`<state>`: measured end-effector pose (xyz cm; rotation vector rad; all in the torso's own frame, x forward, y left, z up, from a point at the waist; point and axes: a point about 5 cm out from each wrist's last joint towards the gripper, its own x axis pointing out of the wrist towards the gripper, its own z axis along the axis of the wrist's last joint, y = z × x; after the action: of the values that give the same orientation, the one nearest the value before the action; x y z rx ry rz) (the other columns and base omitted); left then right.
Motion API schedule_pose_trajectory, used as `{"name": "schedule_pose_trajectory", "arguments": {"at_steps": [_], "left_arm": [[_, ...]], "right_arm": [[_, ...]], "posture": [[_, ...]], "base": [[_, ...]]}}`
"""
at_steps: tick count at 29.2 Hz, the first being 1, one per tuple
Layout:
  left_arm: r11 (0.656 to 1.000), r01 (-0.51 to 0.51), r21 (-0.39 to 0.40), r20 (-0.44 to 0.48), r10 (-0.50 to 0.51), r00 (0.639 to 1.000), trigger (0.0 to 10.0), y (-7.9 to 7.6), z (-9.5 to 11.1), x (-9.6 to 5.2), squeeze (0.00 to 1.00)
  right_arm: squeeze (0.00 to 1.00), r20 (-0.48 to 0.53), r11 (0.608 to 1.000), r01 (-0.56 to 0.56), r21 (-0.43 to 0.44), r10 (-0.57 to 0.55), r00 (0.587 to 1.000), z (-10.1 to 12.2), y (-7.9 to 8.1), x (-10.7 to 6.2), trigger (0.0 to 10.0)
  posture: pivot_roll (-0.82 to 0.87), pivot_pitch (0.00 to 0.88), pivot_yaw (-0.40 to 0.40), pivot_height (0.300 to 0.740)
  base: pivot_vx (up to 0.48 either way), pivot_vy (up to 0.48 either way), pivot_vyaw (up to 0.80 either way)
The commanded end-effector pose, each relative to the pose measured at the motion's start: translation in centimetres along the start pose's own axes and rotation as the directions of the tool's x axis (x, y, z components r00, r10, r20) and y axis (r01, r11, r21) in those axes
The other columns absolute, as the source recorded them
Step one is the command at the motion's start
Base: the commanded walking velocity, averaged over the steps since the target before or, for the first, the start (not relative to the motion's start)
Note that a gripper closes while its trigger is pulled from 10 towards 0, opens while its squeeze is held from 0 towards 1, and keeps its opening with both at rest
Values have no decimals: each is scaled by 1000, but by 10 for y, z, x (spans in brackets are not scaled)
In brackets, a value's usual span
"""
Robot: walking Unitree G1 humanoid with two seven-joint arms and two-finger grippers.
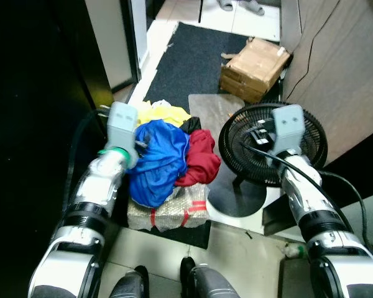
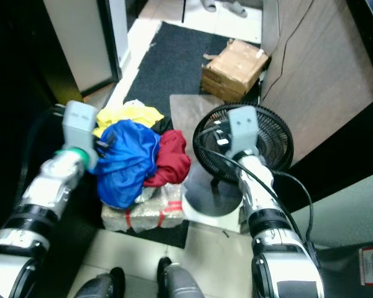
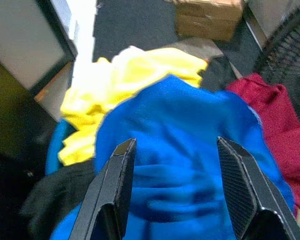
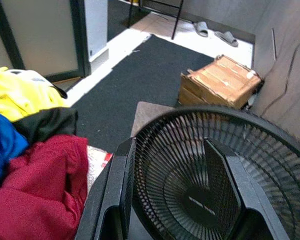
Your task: Clothes washing
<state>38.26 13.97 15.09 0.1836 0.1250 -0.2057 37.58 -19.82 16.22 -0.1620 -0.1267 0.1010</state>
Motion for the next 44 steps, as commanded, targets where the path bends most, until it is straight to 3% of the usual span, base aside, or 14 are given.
{"name": "schedule_pose_trajectory", "arguments": {"at_steps": [1,5,12,21,25,30,31,35,36,44], "left_arm": [[999,22,27,-56,-20,998,10000,-5,-14,0,0],[996,78,42,-127,-72,989,10000,-16,-33,-2,0],[995,92,40,-159,-84,984,10000,-21,-45,-4,0],[998,55,39,-175,-48,983,10000,-13,-56,-4,0],[998,47,46,-276,-33,961,10000,-6,-88,-17,0],[999,37,29,-291,-27,956,10000,-4,-94,-20,0],[999,29,26,-287,-20,958,7686,-2,-93,-20,0],[999,29,26,-287,-20,958,7686,-2,-93,-20,0],[1000,9,25,-277,-1,961,0,2,-90,-18,0],[998,-58,-7,-206,55,977,0,16,-67,-9,0]], "right_arm": [[0,-18,1000,18,6,-18,1000,-8,-4,-7,10000],[0,-33,1000,24,9,-24,999,-15,-4,-13,10000],[0,-43,1000,24,9,-24,999,-19,-3,-17,10000],[0,-48,1000,16,8,-15,999,-21,-1,-22,10000],[0,-62,1000,7,10,-6,998,-24,0,-28,10000],[0,-68,1000,8,10,-7,998,-25,0,-31,10000],[0,-70,1000,8,10,-7,997,-25,0,-31,10000],[0,-70,1000,8,10,-7,997,-25,0,-31,10000],[0,-73,1000,7,10,-7,997,-26,0,-31,10000],[0,-83,1000,12,14,-11,996,-25,2,-31,10000]], "posture": [[-80,211,55,740],[-70,236,62,740],[-66,261,66,740],[-54,327,60,740],[-34,374,63,740],[-28,381,61,740],[-27,382,61,740],[-27,382,61,740],[-28,378,59,740],[-25,351,53,740]], "base": [[0,0,0],[0,0,0],[0,0,0],[0,0,0],[0,0,0],[0,0,0],[0,0,0],[0,0,0],[0,0,0],[0,0,0]]}}
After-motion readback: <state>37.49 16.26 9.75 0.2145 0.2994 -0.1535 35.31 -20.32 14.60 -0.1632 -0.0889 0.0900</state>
